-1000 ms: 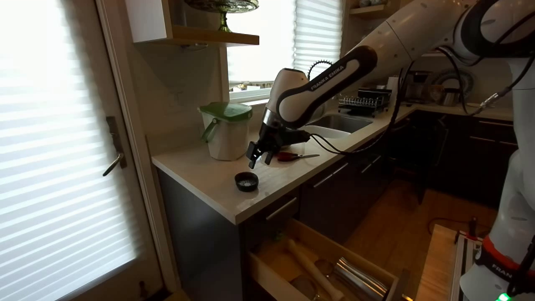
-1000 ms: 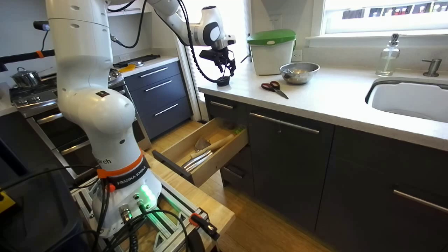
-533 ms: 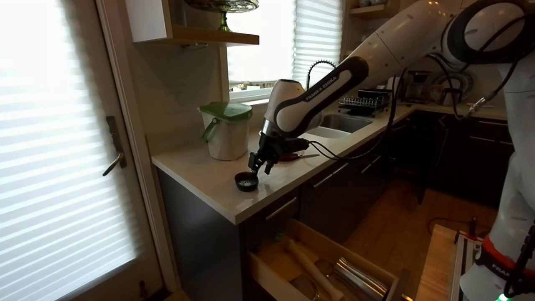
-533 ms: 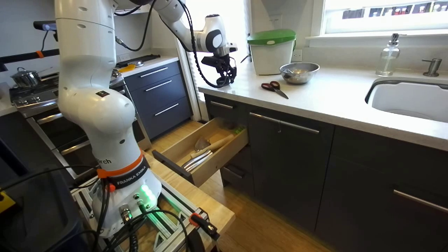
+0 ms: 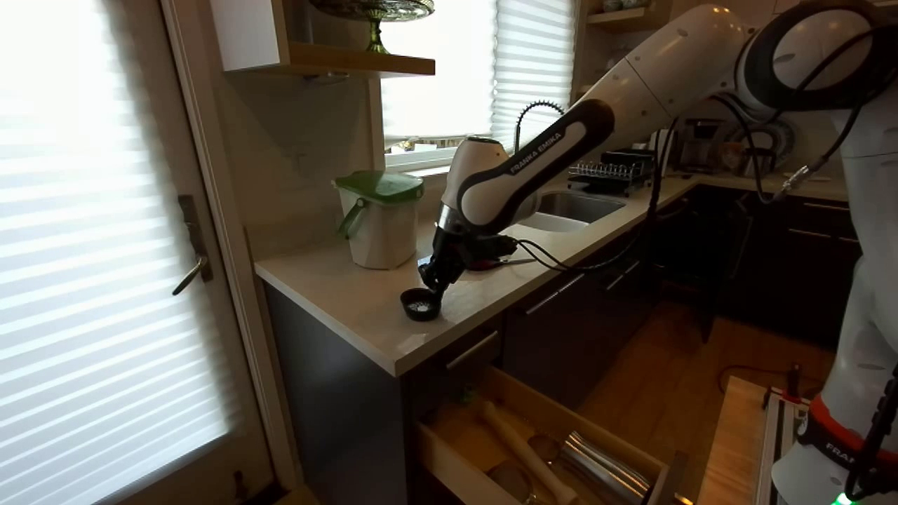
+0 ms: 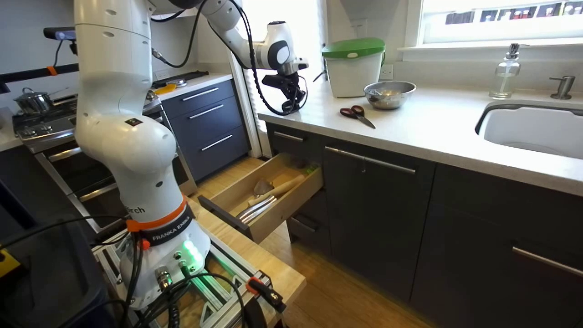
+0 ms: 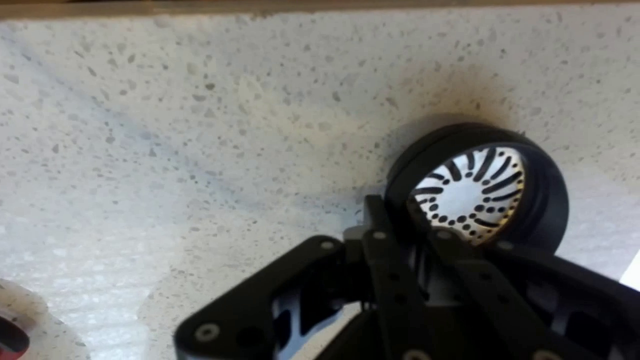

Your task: Move the rolling pin and tape to the open drawer

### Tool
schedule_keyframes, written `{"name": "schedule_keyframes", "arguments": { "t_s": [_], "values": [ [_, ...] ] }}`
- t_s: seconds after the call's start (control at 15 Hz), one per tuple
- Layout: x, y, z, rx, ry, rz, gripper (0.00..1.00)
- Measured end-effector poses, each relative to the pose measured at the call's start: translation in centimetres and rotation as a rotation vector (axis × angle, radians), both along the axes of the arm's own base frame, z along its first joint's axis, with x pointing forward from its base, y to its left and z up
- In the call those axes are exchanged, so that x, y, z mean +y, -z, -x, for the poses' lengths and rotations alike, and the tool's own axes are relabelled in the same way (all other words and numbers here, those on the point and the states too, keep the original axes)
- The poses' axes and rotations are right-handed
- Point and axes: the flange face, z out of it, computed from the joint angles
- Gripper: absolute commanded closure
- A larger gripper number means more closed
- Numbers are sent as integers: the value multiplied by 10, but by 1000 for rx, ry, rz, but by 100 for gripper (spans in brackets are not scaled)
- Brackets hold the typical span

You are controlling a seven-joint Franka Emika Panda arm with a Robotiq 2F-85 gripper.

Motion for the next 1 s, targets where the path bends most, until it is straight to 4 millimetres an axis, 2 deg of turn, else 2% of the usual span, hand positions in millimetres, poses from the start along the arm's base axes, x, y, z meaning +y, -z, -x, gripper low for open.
{"name": "schedule_keyframes", "arguments": {
  "t_s": [0.33, 0.53, 0.8, 1.0],
  "values": [
    [4, -5, 1, 1, -3, -7, 97],
    [15, -14, 11, 20, -15, -46, 97],
    [26, -21, 51, 49, -70, -126, 97],
    [16, -22, 90, 60, -77, -160, 97]
  ]
}}
